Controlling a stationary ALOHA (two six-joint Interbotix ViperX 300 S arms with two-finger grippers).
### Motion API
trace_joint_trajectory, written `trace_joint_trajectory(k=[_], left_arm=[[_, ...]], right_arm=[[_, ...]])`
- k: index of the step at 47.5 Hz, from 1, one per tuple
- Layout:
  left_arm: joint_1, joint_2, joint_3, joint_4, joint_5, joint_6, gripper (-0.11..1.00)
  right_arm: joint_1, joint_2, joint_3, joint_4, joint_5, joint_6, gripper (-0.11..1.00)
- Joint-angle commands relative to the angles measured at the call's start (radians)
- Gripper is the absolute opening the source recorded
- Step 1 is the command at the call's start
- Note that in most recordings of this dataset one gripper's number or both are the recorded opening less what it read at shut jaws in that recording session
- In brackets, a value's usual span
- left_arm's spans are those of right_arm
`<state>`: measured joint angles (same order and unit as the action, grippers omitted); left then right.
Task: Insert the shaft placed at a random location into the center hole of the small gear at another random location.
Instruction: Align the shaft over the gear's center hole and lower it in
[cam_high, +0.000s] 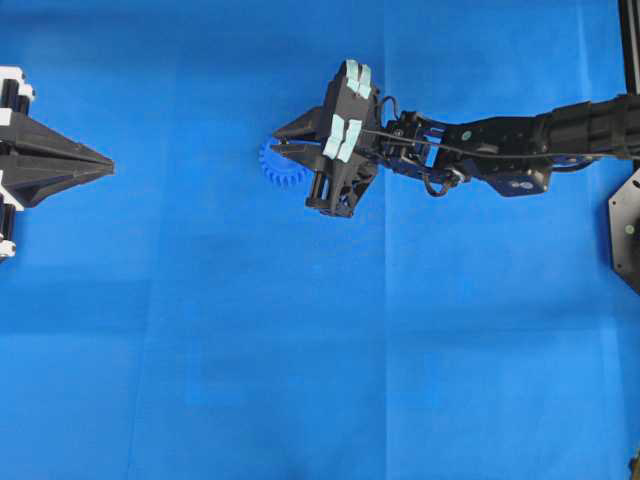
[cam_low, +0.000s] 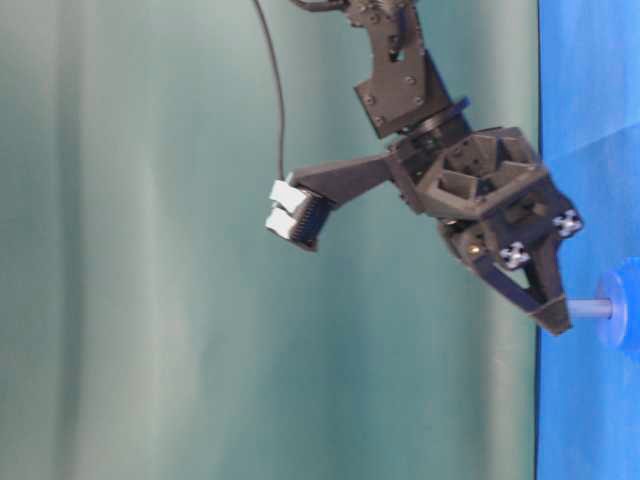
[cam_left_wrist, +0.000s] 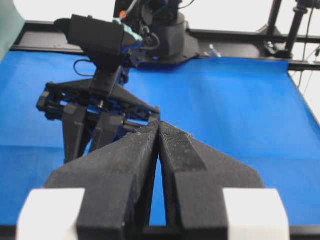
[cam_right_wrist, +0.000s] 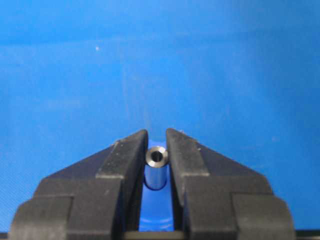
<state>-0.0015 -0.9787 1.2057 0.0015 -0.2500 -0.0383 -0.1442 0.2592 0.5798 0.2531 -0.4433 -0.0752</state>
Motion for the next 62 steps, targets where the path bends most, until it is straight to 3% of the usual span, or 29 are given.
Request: trace_joint_trajectory(k=[1, 62], left_arm=[[0.000, 0.005, -0.011, 0.002, -0.005, -0.002, 0.00], [0.000, 0.005, -0.011, 0.002, -0.005, -0.002, 0.00]], right_arm=[[0.000, -0.006, -0.012, 0.003, -0.017, 0.003, 0.03], [0.000, 0.031, -0.015, 0.011, -0.026, 0.003, 0.06]])
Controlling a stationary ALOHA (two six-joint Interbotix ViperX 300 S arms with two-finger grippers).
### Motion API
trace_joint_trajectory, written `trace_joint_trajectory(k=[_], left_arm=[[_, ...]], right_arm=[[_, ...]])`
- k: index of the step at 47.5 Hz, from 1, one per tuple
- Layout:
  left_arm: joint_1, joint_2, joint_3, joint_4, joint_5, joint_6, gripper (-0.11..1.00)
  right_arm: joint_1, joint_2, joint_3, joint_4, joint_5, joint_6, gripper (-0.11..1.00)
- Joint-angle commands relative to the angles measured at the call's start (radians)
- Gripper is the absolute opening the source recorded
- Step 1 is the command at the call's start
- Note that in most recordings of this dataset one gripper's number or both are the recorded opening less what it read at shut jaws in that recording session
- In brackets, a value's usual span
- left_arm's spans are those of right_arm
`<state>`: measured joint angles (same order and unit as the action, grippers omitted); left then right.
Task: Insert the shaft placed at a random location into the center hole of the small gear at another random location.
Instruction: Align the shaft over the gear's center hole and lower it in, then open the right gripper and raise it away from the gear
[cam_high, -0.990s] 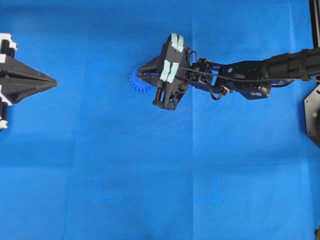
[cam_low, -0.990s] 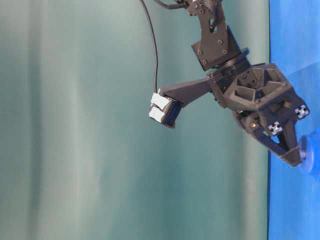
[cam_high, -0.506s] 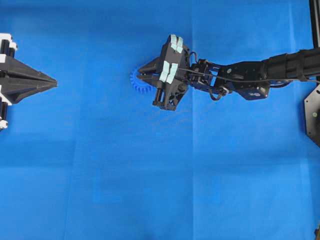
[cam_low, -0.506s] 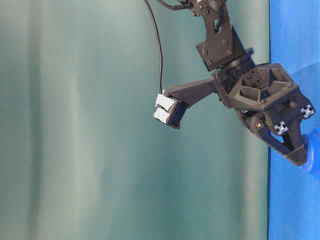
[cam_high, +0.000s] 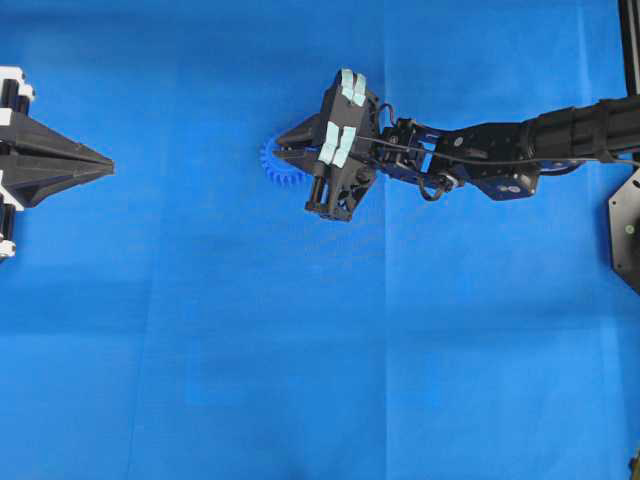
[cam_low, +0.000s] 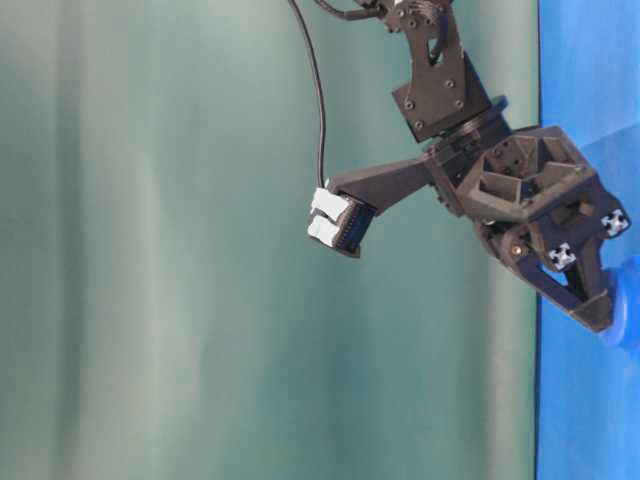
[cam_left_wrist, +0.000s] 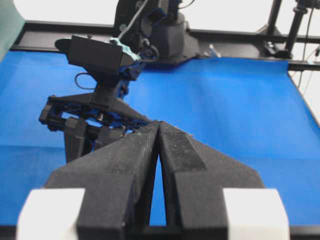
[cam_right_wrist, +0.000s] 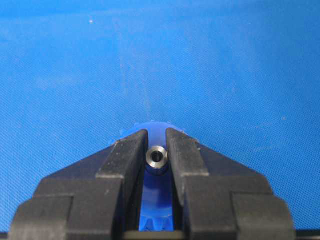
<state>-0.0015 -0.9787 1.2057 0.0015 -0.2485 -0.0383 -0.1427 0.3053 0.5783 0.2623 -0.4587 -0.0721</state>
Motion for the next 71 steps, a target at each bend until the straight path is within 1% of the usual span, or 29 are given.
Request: trace_joint_trajectory(k=[1, 3, 5, 15, 16, 25, 34, 43, 51, 59, 71], left_arm=[[0.000, 0.005, -0.011, 0.002, -0.006, -0.002, 0.00], [0.000, 0.005, -0.011, 0.002, -0.006, -0.002, 0.00], [0.000, 0.005, -0.011, 0.002, -0.006, -0.002, 0.00], [0.000, 0.005, -0.011, 0.002, -0.006, -0.002, 0.00], [0.000, 0.005, -0.011, 0.002, -0.006, -0.002, 0.00], [0.000, 0.005, -0.011, 0.002, -0.006, -0.002, 0.00], [0.000, 0.005, -0.011, 0.002, -0.006, -0.002, 0.00], [0.000, 0.006, -0.011, 0.002, -0.006, -0.002, 0.00], [0.000, 0.005, -0.011, 0.002, -0.006, -0.002, 0.00], [0.000, 0.005, -0.011, 0.002, -0.006, -0.002, 0.00], [0.000, 0.005, -0.011, 0.002, -0.006, -0.002, 0.00]], right_arm=[[-0.002, -0.015, -0.014, 0.002, -0.011, 0.000, 0.08], [-0.002, -0.015, -0.014, 0.002, -0.011, 0.000, 0.14], [-0.002, -0.015, -0.014, 0.002, -0.011, 0.000, 0.24], [0.000, -0.015, -0.015, 0.002, -0.011, 0.000, 0.83], [0.000, -0.017, -0.015, 0.002, -0.011, 0.000, 0.85], [0.000, -0.017, -0.014, 0.002, -0.017, 0.000, 0.76], [0.002, -0.043, -0.015, 0.002, -0.015, 0.002, 0.77], [0.002, -0.126, -0.005, 0.002, 0.005, 0.000, 0.76], [0.002, -0.187, 0.005, 0.002, 0.046, 0.000, 0.76], [0.005, -0.221, 0.005, 0.002, 0.080, 0.002, 0.76], [0.008, -0.232, 0.009, 0.002, 0.092, 0.002, 0.76]])
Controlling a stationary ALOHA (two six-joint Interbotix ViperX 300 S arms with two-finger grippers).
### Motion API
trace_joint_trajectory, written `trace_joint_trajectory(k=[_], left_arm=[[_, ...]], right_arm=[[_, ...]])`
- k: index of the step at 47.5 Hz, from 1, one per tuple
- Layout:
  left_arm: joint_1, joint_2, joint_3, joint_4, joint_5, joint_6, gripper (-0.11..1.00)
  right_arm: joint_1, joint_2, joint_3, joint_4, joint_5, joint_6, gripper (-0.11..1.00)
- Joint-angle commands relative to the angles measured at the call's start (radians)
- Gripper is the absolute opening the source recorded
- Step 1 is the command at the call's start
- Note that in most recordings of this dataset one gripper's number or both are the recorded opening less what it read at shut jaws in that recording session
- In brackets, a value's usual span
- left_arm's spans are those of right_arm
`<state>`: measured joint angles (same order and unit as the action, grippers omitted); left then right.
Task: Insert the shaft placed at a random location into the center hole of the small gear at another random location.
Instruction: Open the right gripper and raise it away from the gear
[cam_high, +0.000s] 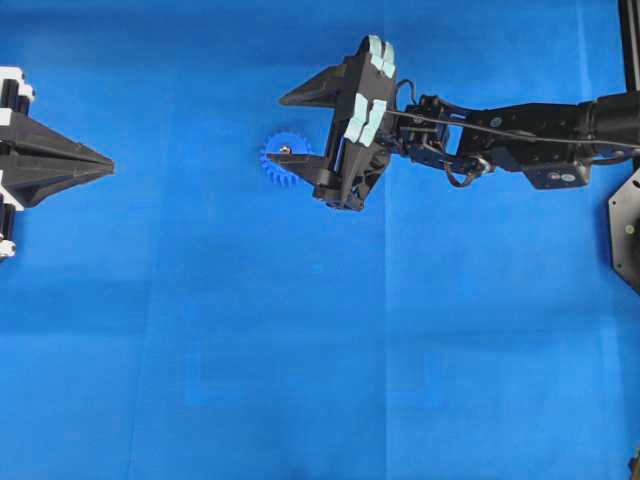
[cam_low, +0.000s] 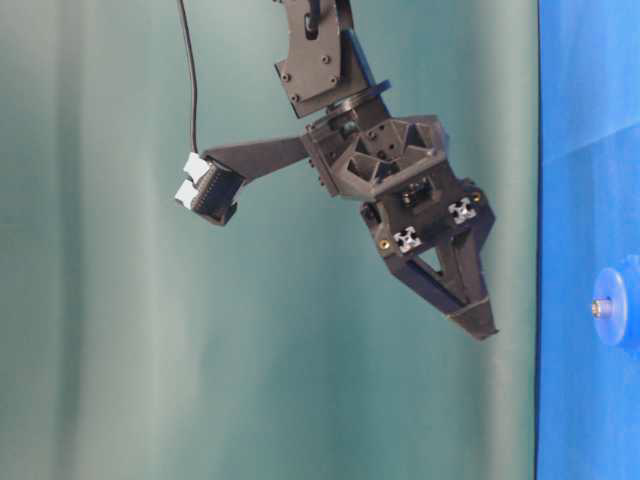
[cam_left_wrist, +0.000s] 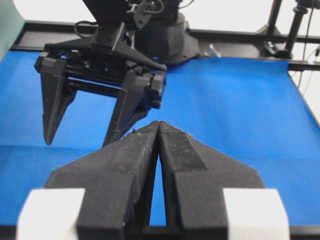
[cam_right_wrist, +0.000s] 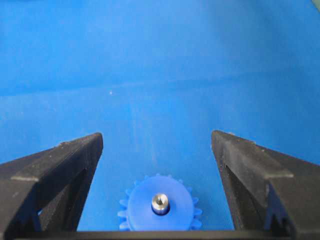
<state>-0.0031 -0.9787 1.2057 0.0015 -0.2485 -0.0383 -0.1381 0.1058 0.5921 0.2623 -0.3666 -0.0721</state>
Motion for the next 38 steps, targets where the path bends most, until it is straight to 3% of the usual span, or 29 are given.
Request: trace_joint_trajectory(k=[1, 38], left_arm=[[0.002, 0.005, -0.011, 0.002, -0.006, -0.002, 0.00], [0.002, 0.005, -0.011, 0.002, -0.006, -0.002, 0.00]], right_arm=[[0.005, -0.032, -0.002, 0.002, 0.000, 0.002, 0.76], [0.018, -0.252, 0.238, 0.006, 0.000, 0.006, 0.76]])
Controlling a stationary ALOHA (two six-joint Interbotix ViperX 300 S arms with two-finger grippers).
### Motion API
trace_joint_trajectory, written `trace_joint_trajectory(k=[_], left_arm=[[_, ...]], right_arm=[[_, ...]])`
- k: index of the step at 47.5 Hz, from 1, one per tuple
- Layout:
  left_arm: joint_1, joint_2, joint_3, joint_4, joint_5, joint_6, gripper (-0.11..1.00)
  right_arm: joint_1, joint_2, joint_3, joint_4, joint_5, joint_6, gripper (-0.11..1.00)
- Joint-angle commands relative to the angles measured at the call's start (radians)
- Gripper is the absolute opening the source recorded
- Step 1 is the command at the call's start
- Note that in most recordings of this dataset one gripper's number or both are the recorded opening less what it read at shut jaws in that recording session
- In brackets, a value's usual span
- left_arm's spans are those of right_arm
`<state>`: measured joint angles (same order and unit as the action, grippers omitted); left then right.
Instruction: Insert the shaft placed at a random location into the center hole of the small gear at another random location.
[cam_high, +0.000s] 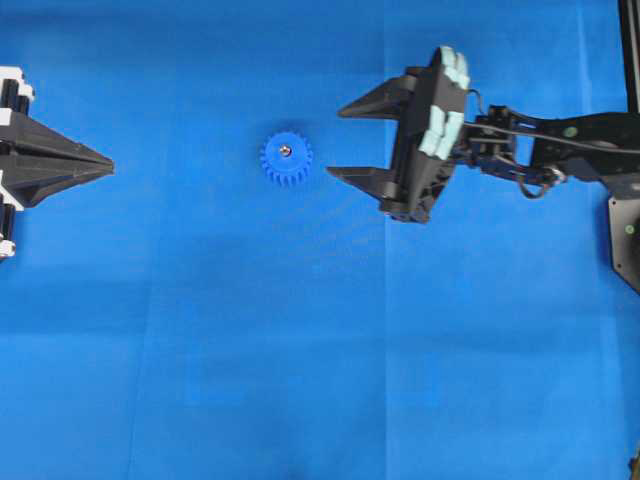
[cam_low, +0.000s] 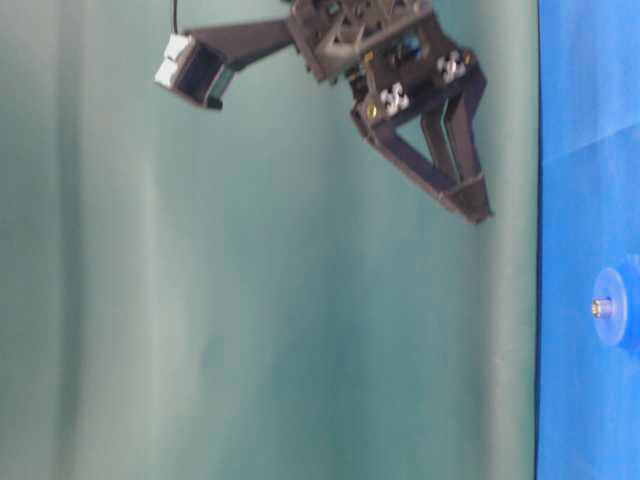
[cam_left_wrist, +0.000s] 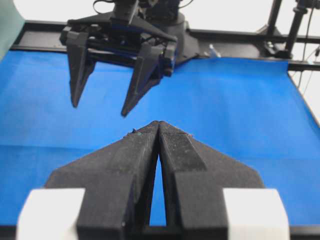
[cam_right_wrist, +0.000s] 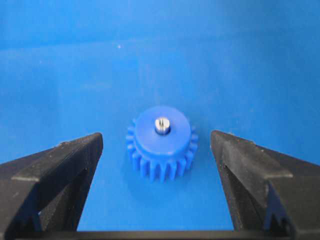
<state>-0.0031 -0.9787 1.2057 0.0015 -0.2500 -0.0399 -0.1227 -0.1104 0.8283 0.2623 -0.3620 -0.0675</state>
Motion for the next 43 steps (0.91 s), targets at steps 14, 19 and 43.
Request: trace_joint_trajectory(k=[14, 19, 43], left_arm=[[0.002, 0.005, -0.008, 0.002, -0.005, 0.000, 0.00], [0.002, 0.005, -0.008, 0.002, -0.003, 0.000, 0.00], [0.002, 0.005, -0.008, 0.002, -0.005, 0.000, 0.00]], right_arm=[[0.003, -0.058, 0.029, 0.012, -0.005, 0.002, 0.76], [0.003, -0.058, 0.029, 0.012, -0.008, 0.002, 0.76], [0.003, -0.058, 0.029, 0.012, -0.011, 0.000, 0.76]])
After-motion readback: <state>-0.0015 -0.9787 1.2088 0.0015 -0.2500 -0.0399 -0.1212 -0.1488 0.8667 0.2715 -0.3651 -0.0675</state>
